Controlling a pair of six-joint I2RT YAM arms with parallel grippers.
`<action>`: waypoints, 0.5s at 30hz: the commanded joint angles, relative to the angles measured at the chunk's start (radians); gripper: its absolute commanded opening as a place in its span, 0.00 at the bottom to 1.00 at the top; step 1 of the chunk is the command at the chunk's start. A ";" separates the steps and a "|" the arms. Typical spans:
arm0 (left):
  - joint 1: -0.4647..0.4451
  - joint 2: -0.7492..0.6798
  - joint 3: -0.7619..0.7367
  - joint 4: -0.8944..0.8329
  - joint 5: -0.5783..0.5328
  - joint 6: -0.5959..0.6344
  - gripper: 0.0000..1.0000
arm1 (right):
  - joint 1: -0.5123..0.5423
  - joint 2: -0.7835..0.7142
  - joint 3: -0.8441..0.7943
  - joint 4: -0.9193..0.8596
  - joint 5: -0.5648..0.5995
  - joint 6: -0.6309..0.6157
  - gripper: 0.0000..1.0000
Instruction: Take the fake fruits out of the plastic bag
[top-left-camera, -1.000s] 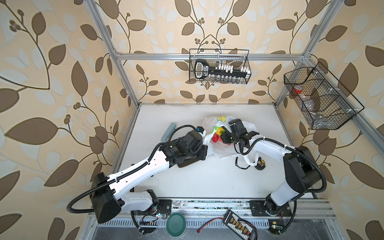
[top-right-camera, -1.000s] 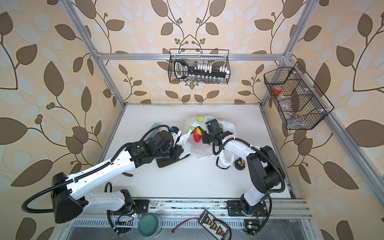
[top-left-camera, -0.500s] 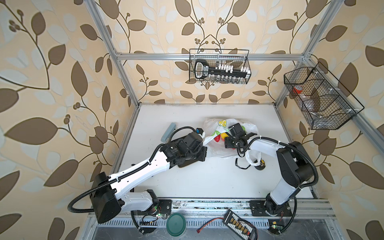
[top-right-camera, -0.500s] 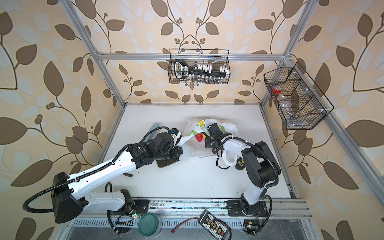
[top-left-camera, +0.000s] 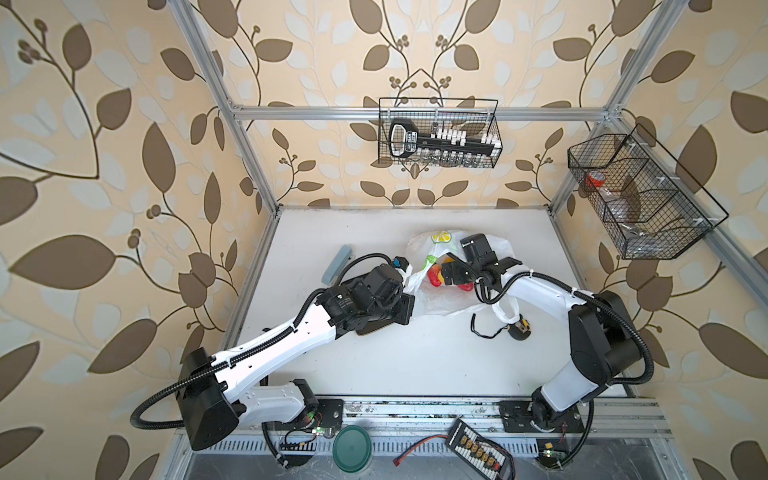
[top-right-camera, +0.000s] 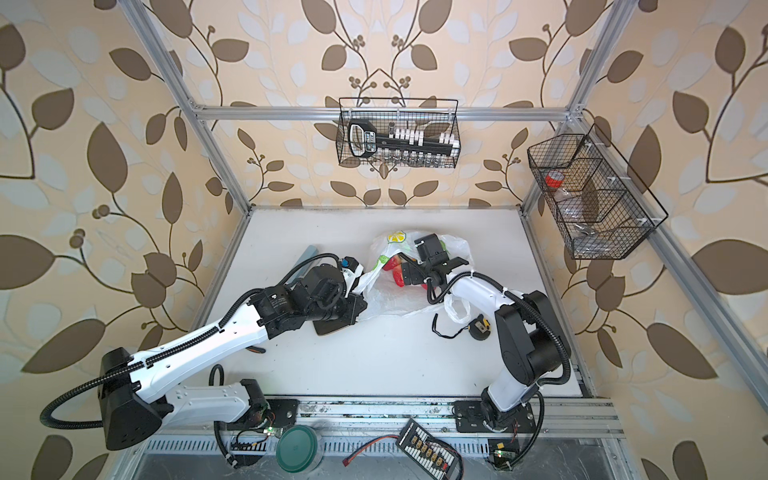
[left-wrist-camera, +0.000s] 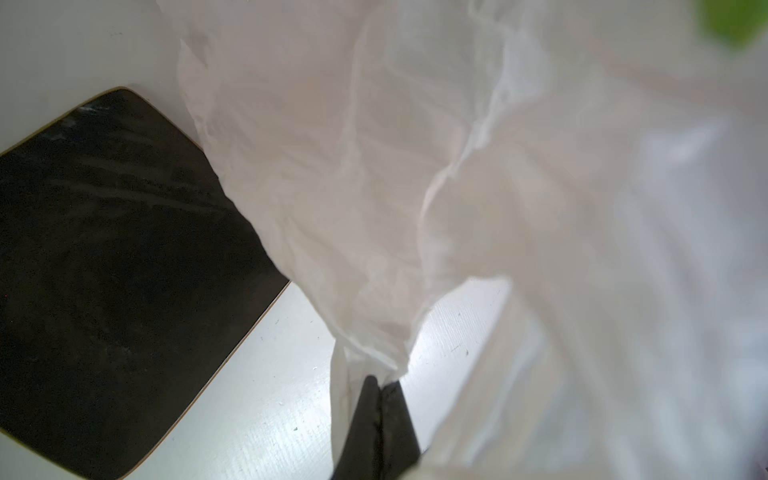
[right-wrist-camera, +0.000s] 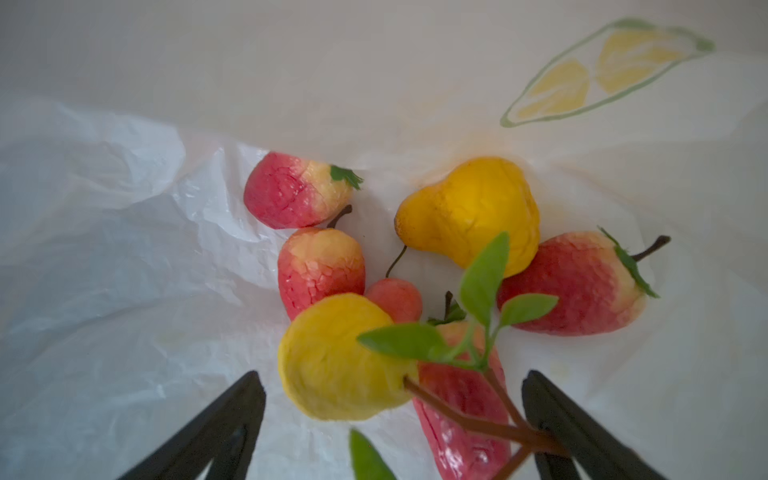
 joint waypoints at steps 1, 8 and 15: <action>-0.003 -0.026 0.013 -0.016 0.017 0.023 0.00 | -0.001 0.023 0.048 0.012 -0.022 -0.054 0.95; -0.003 -0.024 0.014 -0.019 0.017 0.019 0.00 | 0.005 0.052 0.075 -0.055 -0.115 0.061 0.91; -0.003 -0.014 0.009 -0.006 0.026 0.006 0.00 | 0.012 0.002 0.019 -0.097 -0.112 0.213 0.81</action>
